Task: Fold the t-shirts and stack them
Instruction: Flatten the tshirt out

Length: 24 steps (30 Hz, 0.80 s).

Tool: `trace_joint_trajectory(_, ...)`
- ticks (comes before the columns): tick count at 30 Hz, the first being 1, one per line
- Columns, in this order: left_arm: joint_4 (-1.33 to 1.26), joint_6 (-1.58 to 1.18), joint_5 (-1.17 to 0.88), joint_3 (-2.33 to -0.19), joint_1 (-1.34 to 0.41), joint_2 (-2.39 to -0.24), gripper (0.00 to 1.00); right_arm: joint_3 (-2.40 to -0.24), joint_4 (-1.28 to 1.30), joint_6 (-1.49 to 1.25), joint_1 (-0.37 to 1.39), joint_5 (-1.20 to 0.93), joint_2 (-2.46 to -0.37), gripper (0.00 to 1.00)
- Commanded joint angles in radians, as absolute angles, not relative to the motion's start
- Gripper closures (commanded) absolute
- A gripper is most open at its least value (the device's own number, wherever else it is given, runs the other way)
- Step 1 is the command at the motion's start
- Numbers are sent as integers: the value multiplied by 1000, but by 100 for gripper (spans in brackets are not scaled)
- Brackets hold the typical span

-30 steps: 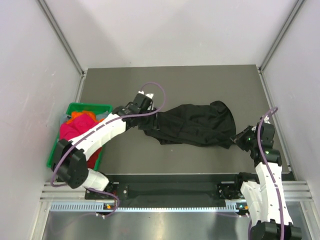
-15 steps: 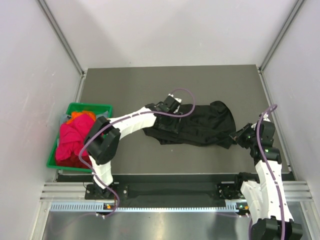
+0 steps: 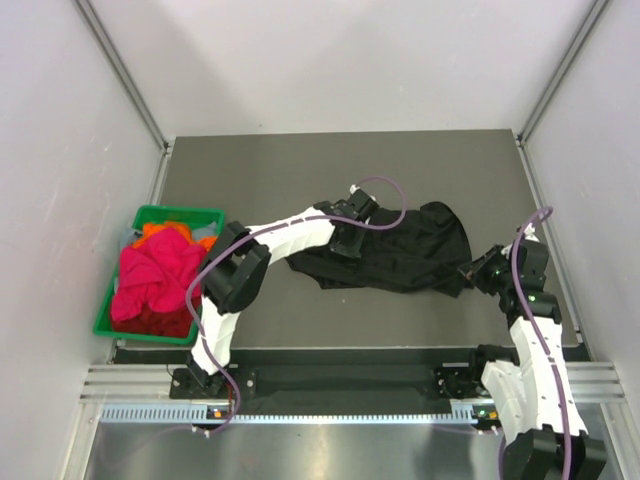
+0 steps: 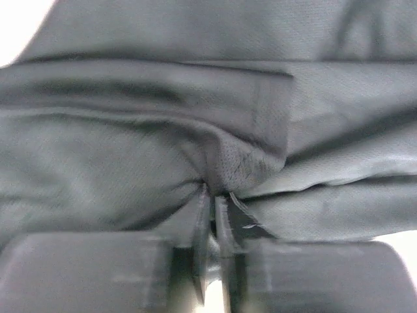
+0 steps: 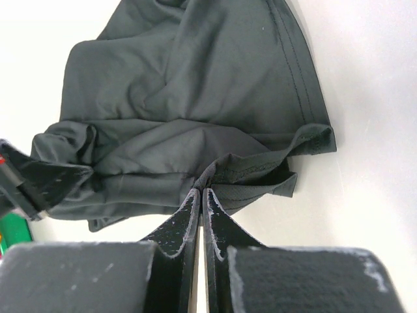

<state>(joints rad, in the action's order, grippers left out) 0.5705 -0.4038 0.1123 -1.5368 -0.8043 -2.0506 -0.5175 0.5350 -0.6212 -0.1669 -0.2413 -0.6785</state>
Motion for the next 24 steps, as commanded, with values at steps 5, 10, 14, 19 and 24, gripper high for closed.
trace_joint_trajectory(5,846,-388,528,-1872,-778,-1944,100,-627,497,-609,-169,-209,-790,100)
trace_joint_trajectory(10,818,-396,577,-2083,-633,-1787,100,-961,491,-656,-169,-138,-949,100)
trace_joint_trajectory(14,776,-445,457,-2296,-453,-1788,100,-1346,468,-663,-170,-123,-1202,100)
trace_joint_trajectory(19,669,-492,302,-2447,-327,-1758,100,-1866,529,-638,-172,-190,-1379,100)
trace_joint_trajectory(24,563,-508,169,-2213,-327,-1547,100,-1858,615,-600,-170,-152,-1329,100)
